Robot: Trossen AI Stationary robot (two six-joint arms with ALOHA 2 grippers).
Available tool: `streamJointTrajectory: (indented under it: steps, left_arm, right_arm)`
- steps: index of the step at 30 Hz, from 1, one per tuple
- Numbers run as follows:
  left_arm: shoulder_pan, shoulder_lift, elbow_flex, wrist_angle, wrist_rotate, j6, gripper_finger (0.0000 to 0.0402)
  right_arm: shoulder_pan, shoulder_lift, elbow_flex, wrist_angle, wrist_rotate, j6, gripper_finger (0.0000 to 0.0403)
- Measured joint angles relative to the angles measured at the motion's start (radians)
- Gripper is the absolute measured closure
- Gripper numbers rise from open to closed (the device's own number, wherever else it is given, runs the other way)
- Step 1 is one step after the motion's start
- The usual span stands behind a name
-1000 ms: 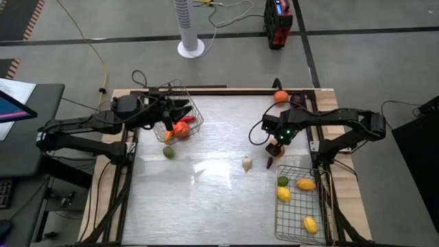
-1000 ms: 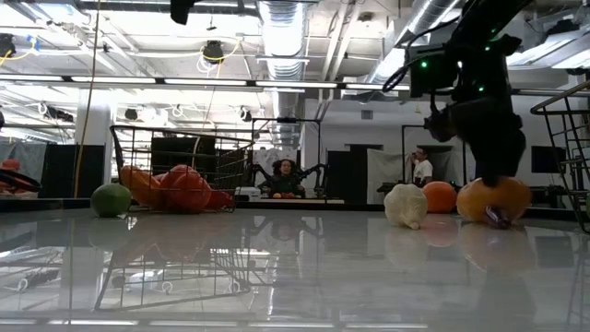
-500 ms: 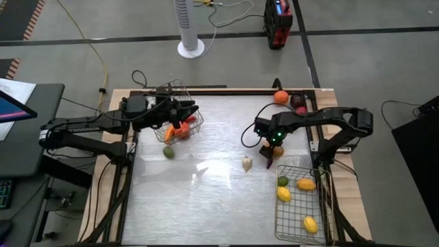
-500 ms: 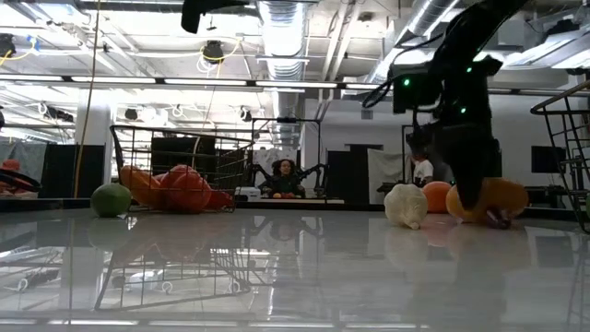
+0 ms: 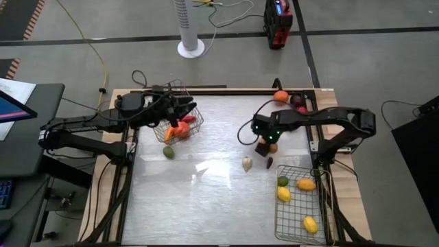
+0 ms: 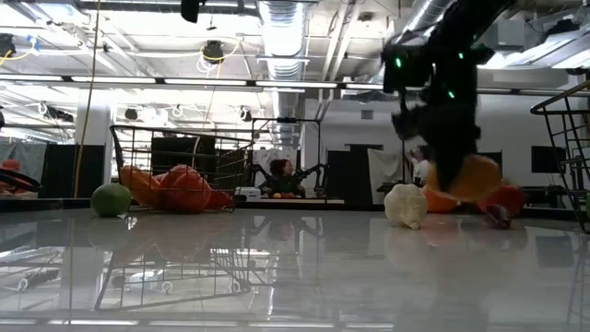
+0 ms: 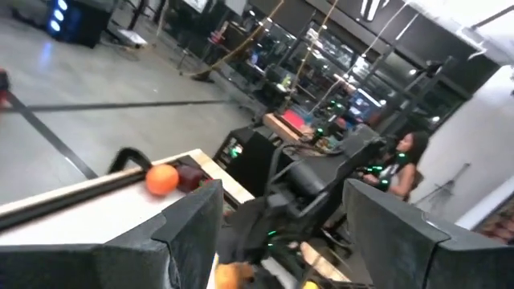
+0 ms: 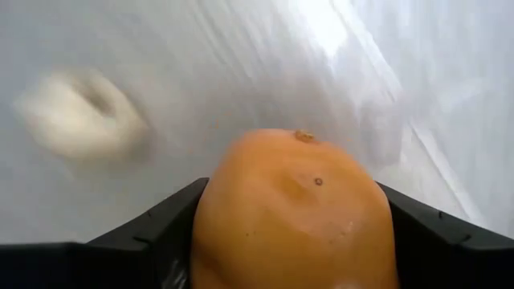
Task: Sort produce into baskets
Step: Put the potato into the top wire basket
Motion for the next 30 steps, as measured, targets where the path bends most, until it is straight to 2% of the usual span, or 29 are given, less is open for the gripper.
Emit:
streamJointTrajectory:
  steps: [3, 10, 13, 17, 23, 30]
  left_arm:
    - [0.000, 0.001, 0.000, -0.006, -0.040, 0.037, 0.0157]
    - [0.000, 0.007, 0.001, -0.049, -0.111, 0.047, 0.0157]
    - [0.000, 0.004, 0.001, -0.036, -0.121, 0.046, 0.0157]
    - [0.000, 0.000, 0.002, 0.008, -0.100, 0.036, 0.0157]
    - [0.000, 0.001, 0.002, 0.065, -0.031, 0.026, 0.0157]
    - [0.000, 0.001, 0.002, 0.063, 0.015, 0.023, 0.0157]
  right_arm:
    - [0.000, -0.041, 0.035, 0.145, -0.021, 0.020, 0.0077]
    - [0.019, -0.079, 0.070, 0.651, -0.059, 0.100, 0.0077]
    - [0.034, -0.054, 0.072, 0.868, -0.052, 0.095, 0.0076]
    - [0.039, 0.028, 0.074, 1.073, -0.049, 0.127, 0.0076]
    - [0.047, 0.189, 0.217, 1.091, -0.044, 0.231, 0.0076]
    - [0.050, 0.388, 0.499, 1.078, -0.042, 0.191, 0.0076]
